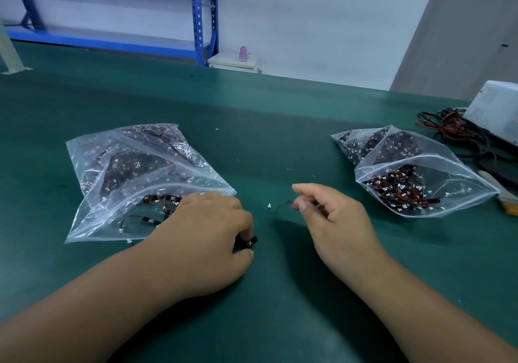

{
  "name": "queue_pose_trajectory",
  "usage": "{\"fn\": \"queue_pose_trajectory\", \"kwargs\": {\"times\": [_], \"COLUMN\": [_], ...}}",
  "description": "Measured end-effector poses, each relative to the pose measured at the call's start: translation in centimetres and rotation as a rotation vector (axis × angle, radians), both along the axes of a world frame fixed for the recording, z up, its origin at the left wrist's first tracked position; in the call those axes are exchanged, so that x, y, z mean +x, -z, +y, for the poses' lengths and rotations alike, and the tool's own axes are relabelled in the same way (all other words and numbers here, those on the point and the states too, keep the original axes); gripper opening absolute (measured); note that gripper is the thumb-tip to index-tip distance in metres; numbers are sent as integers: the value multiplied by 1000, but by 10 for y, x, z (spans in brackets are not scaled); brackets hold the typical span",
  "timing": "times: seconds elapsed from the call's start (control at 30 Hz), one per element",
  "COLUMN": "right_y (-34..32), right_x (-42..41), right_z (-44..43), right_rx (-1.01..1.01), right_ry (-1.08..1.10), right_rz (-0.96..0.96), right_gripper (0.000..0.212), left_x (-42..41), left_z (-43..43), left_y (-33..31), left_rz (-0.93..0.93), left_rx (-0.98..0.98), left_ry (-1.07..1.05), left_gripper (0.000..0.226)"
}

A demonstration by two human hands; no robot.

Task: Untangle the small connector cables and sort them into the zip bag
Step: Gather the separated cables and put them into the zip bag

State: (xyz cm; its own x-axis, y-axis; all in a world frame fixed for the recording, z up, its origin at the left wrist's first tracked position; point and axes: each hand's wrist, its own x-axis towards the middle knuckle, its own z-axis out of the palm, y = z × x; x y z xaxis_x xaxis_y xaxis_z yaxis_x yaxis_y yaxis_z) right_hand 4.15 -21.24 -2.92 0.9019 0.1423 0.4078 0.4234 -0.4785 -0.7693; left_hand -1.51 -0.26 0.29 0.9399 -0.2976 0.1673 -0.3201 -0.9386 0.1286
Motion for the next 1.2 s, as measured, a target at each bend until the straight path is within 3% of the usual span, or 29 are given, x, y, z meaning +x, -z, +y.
{"fn": "queue_pose_trajectory", "kwargs": {"times": [0.13,0.27,0.43,0.57,0.77,0.83,0.9,1.0,1.07,1.13,1.2], "right_y": [-2,-1,-3,-3,-5,-5,-6,-13,-14,-10,-7], "right_x": [4,9,12,14,22,21,13,-6,-20,-27,-29], "right_z": [-6,-11,-16,-19,-14,-15,-14,-7,1,10,14], "right_rx": [71,137,53,9,330,352,235,-41,-245,-465,-512], "right_ry": [40,122,183,200,91,73,84,-15,-161,-172,-152], "right_rz": [43,113,83,78,159,187,77,-187,-192,-202,-245], "right_gripper": [33,29,32,47,46,50,45,13,22,30,23], "left_x": [1,2,6,7,8,7,6,5,5,5,5], "left_z": [-2,-4,-4,-4,-7,-6,-6,-8,-9,-9,-9], "left_y": [0,2,8,9,4,4,5,4,3,2,1], "left_rz": [41,55,37,15,15,15,4,-31,-57,-83,-97], "left_rx": [-46,-19,-21,-72,-241,-289,-318,-340,-361,-382,-407], "left_ry": [-2,13,48,51,33,23,24,41,61,75,73], "left_gripper": [12,10,9,9,11,14,16,16,16,18,19]}}
